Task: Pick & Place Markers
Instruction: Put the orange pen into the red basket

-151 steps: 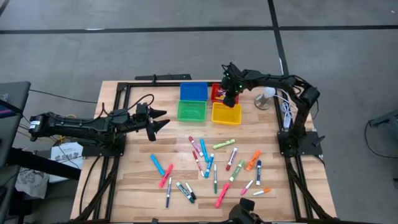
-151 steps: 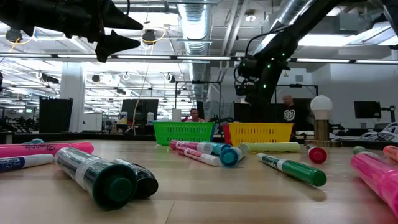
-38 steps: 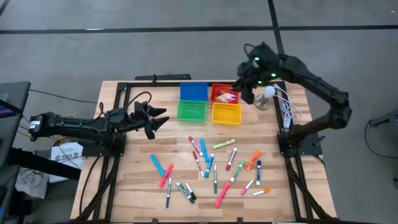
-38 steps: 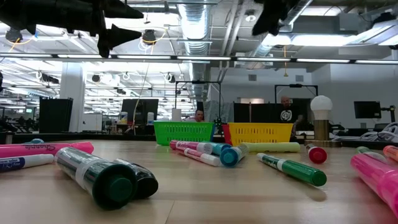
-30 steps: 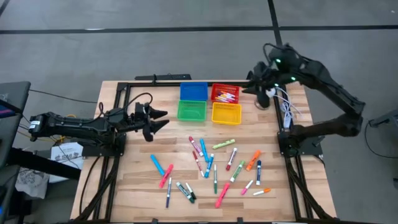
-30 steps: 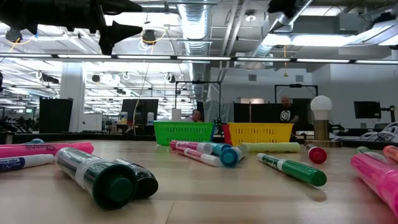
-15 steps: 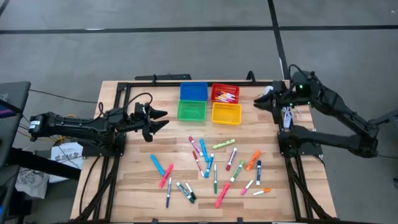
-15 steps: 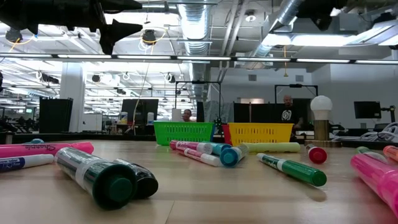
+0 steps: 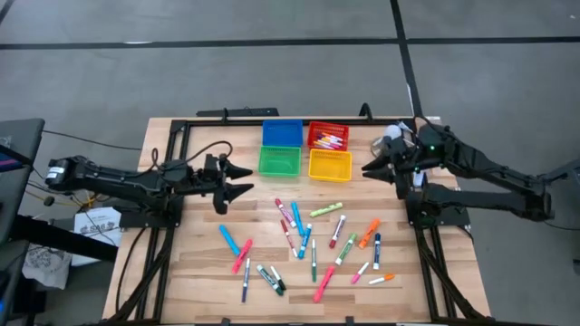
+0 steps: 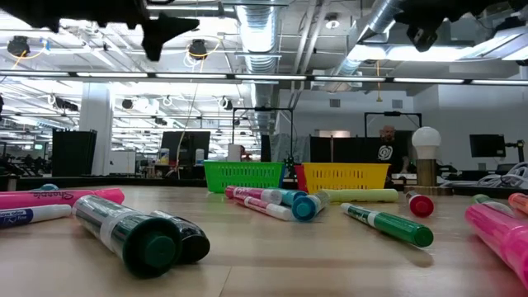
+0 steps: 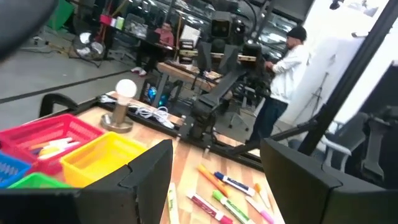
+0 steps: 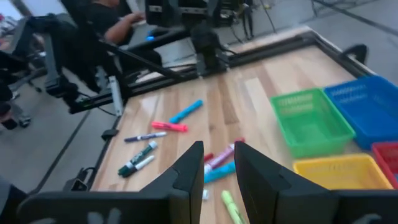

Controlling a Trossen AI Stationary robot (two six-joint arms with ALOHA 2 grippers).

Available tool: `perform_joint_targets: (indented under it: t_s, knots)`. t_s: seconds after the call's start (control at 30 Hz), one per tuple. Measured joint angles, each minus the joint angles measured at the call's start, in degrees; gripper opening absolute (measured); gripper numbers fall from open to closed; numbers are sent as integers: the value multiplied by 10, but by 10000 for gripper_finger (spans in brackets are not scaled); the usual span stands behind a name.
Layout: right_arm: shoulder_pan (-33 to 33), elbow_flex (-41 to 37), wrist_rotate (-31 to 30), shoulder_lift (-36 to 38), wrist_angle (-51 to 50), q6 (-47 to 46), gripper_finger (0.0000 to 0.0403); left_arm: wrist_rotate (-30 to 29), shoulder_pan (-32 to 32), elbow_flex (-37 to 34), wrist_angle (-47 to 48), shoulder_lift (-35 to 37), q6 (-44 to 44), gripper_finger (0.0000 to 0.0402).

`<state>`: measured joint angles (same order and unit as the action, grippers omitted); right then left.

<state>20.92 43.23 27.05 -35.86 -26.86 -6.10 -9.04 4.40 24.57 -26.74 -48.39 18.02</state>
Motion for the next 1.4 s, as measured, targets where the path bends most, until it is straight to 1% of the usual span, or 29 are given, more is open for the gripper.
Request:
perform_joint_targets:
  t_s: [0.1, 0.3, 0.43, 0.6, 0.73, 0.9, 1.4]
  knots:
    - [-6, 0, -1, -1, 13, 0, 82, 8, 10, 43, 32, -44, -13, 242]
    - [-6, -1, -2, 7, 16, 0, 82, 57, 20, 136, 143, -130, -11, 242]
    - [-7, -1, -1, 8, 14, 0, 82, 77, 24, 174, 186, -175, 11, 242]
    - [-6, -1, -1, 7, 11, 0, 82, 120, 27, 180, 193, -215, 37, 242]
    - [-7, -1, -1, 7, 4, 1, 82, 139, 27, 181, 205, -234, 66, 242]
    - [-7, -1, 0, 7, 4, 5, 82, 140, 27, 181, 210, -243, 90, 242]
    - [-7, -1, 0, 7, 1, 16, 82, 130, 22, 181, 209, -228, 93, 242]
